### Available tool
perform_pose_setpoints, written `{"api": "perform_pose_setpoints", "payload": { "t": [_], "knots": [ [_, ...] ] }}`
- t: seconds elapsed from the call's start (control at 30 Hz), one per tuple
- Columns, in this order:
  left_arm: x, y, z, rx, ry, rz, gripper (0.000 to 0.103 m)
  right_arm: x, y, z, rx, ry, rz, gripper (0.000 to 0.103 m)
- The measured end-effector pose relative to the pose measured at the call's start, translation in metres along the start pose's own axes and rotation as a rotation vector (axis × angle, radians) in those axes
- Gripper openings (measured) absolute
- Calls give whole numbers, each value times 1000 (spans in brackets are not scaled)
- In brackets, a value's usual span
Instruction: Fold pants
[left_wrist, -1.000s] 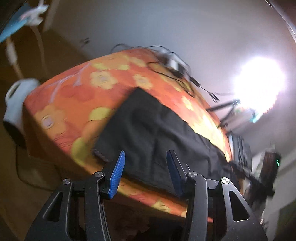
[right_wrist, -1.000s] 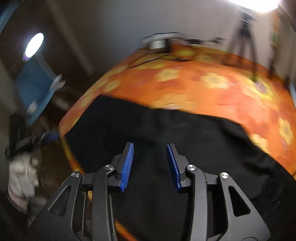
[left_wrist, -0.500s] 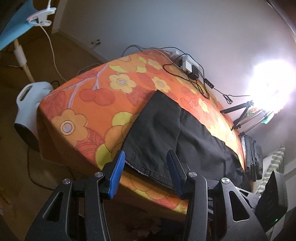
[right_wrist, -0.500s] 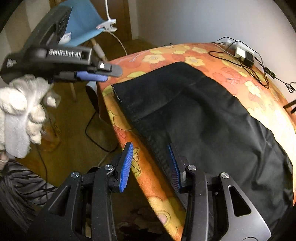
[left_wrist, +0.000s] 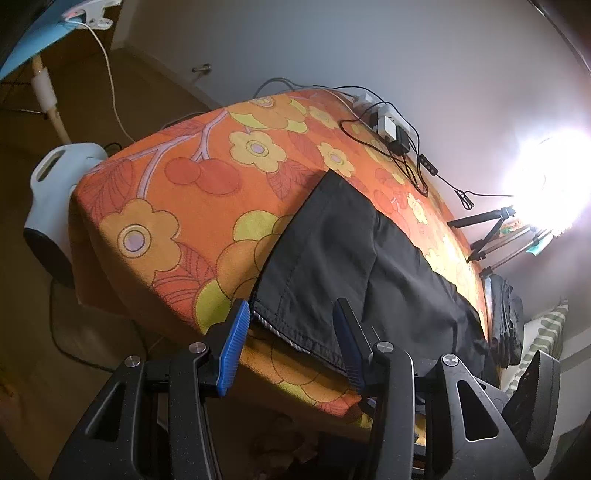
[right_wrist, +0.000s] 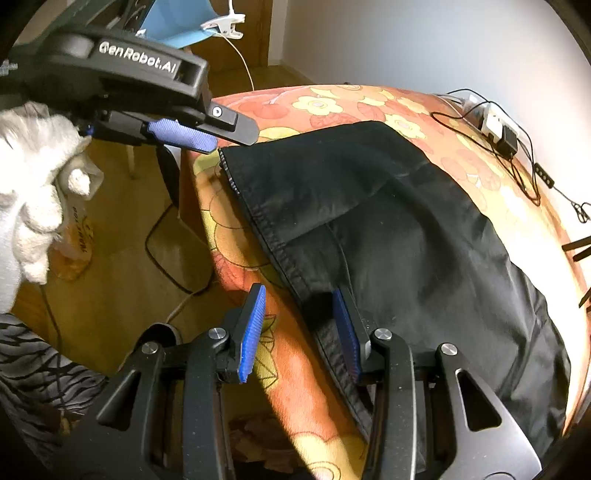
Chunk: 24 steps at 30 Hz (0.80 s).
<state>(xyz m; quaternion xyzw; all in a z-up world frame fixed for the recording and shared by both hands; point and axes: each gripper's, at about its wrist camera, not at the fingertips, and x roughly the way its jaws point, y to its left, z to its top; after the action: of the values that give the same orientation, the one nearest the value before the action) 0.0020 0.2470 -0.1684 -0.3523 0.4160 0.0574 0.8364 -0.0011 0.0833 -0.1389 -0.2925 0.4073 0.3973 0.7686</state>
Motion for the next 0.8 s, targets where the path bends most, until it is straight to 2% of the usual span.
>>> {"api": "perform_pose_setpoints", "payload": {
  "t": [0.07, 0.17, 0.3, 0.4, 0.6, 0.8],
  "knots": [
    [2, 0, 0, -3, 5, 4, 46, 1, -1, 1, 3, -3, 0, 40],
    [5, 1, 1, -8, 9, 10, 53, 2, -8, 2, 28, -1, -6, 25],
    [9, 1, 1, -22, 18, 13, 53, 1, -17, 3, 83, -7, 42, 18],
    [11, -1, 0, -16, 21, 18, 53, 2, -27, 3, 161, -10, 88, 15],
    [14, -2, -1, -17, 30, 14, 53, 6, -59, -2, 365, -2, 244, 13],
    [18, -7, -3, 5, 9, 55, 54, 8, -58, -2, 399, 0, 252, 12]
  ]
}}
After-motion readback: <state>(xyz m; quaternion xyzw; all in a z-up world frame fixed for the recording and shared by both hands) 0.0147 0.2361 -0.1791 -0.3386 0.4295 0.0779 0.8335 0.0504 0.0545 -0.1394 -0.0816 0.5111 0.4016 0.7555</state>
